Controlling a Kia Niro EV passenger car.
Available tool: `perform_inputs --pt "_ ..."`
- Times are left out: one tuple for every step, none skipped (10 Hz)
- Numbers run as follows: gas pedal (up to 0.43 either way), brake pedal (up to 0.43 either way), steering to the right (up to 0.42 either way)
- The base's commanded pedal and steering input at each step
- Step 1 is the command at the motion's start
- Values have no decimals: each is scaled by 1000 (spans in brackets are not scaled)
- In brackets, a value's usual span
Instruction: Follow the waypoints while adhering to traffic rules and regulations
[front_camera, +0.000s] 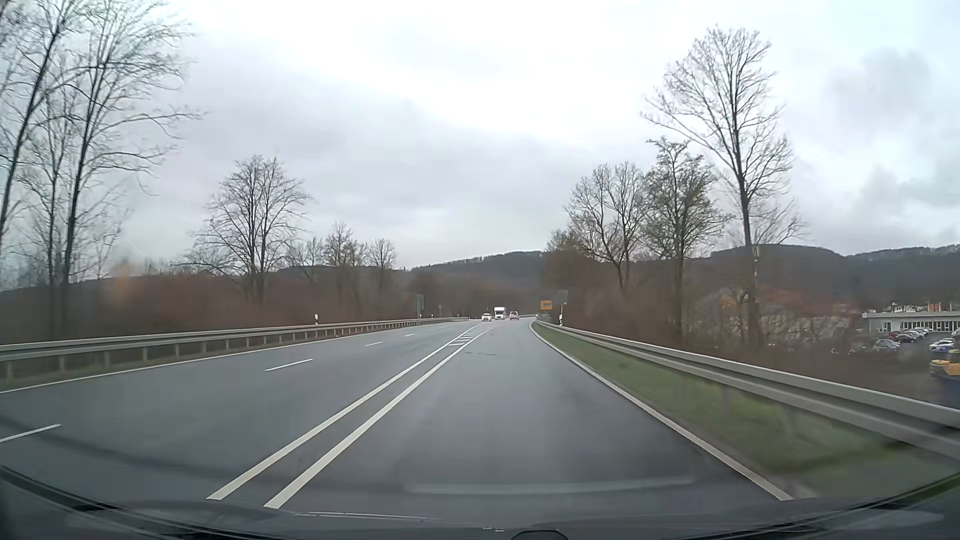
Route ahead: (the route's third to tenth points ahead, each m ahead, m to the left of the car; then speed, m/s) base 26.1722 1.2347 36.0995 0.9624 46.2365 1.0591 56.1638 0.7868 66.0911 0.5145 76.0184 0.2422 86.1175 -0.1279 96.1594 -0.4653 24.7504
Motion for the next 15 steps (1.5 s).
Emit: perform_inputs --pt "28 0 4" --pt "39 0 4" --pt "47 0 4" --pt "110 0 4" --pt "110 0 5" --pt "118 0 5" --pt "130 0 6" --pt "138 0 6" --pt "169 0 6" --pt "169 0 6" --pt "169 0 6" --pt "169 0 6" --pt "169 0 6" --pt "189 0 6" --pt "209 0 6"
